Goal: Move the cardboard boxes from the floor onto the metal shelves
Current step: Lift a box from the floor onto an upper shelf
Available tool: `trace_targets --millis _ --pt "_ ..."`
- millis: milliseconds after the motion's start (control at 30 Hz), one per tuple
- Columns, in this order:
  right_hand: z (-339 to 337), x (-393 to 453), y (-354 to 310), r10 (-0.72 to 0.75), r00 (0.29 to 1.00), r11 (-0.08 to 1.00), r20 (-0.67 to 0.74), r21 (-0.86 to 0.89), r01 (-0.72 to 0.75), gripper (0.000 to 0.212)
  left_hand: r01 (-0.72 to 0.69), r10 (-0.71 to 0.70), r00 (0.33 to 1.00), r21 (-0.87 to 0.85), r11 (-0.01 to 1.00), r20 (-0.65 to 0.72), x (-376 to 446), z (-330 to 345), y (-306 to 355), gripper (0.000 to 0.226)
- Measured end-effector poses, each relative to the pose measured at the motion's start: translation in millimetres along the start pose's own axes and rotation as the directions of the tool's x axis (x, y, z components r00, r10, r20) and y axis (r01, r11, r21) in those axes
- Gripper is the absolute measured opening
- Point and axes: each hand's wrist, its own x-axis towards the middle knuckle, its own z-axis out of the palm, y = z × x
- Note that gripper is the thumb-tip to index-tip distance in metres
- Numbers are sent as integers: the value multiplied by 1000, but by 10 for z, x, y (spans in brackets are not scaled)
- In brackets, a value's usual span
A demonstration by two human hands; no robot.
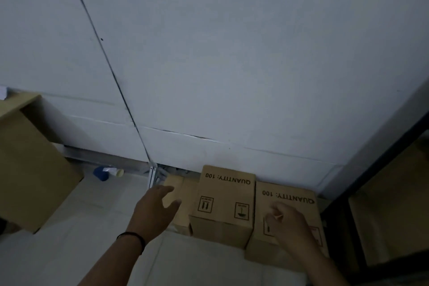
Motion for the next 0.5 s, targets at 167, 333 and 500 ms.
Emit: trace_targets --millis 167,333,500 --pt "608 -95 -325 121 991 992 -61 34 -119 26 -54 54 995 -5 999 89 386 -173 -645 48" --pt "1436 -192 -602 190 981 981 -42 34 -189 23 -3 3 980 0 1000 200 579 -380 -1446 50" --pt "2035 -243 -811 153 988 987 2 47 -152 11 48 -43 968 -14 999 247 666 -368 -1822 52"
